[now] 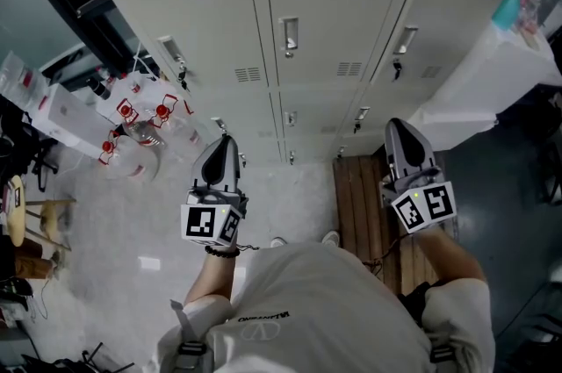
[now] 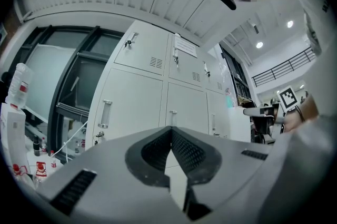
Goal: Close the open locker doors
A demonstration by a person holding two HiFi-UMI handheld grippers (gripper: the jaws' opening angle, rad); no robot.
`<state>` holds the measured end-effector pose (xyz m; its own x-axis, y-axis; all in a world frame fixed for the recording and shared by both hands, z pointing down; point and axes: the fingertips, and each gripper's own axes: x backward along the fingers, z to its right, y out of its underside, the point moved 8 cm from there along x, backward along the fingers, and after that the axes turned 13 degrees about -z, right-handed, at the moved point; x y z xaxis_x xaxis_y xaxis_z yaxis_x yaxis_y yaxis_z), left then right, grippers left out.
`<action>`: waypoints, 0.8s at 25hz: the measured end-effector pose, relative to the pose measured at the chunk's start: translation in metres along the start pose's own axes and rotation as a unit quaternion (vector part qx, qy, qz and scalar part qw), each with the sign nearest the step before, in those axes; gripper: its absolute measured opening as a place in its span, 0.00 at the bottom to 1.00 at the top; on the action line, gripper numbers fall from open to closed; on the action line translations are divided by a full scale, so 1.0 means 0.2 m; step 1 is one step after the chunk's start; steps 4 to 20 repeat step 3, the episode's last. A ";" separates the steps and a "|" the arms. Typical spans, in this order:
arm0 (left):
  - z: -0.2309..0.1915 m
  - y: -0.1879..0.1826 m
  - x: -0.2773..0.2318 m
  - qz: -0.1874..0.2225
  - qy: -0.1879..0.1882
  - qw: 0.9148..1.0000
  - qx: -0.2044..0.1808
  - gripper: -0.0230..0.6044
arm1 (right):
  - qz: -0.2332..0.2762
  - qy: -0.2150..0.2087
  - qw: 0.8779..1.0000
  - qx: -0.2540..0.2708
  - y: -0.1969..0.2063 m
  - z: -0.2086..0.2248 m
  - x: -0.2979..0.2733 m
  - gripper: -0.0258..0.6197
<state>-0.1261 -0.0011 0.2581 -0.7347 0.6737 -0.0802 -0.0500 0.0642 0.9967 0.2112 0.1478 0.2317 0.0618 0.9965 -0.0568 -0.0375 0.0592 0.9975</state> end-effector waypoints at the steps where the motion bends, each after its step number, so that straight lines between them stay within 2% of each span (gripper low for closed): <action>1: 0.00 0.00 0.00 0.000 0.001 1.000 -0.002 0.04 | -0.001 0.000 1.000 0.000 0.00 0.00 0.00 0.05; 20: 0.00 0.01 -0.01 -0.001 0.003 1.000 -0.002 0.04 | -0.001 0.000 1.000 0.001 0.00 0.00 -0.01 0.05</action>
